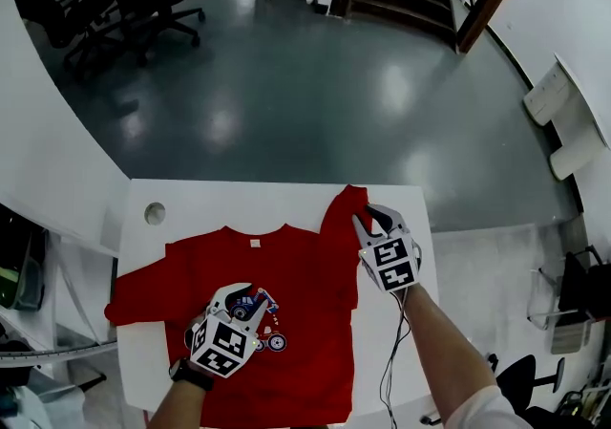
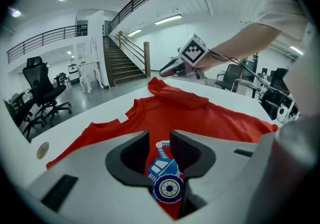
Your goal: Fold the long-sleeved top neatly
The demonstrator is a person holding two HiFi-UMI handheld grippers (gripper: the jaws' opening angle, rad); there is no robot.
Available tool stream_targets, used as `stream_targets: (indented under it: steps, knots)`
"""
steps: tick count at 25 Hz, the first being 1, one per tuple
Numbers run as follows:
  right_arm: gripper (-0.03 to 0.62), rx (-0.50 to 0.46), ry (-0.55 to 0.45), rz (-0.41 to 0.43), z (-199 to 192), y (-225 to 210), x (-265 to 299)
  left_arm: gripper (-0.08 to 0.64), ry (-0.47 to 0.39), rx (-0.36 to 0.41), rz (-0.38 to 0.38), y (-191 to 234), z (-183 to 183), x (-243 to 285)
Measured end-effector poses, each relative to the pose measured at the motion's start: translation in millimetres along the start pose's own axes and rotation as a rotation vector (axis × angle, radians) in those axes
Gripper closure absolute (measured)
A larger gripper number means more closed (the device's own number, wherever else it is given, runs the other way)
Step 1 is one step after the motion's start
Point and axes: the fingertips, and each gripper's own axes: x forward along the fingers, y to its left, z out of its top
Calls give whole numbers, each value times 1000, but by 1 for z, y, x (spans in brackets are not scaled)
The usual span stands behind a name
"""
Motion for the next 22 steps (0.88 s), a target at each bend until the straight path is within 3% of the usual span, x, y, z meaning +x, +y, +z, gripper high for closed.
stream_targets:
  steps: [4,9,12,22]
  knots:
    - [483,19,20,-19,5,-14,27,425,-8,5,4,2,2,14]
    - [474,-46,92,-29,-2,-19,50,425,-33,-4,4,2,14,24]
    - [533,-68,135,-34,-10,-20,54,425,-39,-5,-1,-2,17,29]
    - [552,-84,39,-10,10,-12,38,426,-40,-27,17,6,16,22]
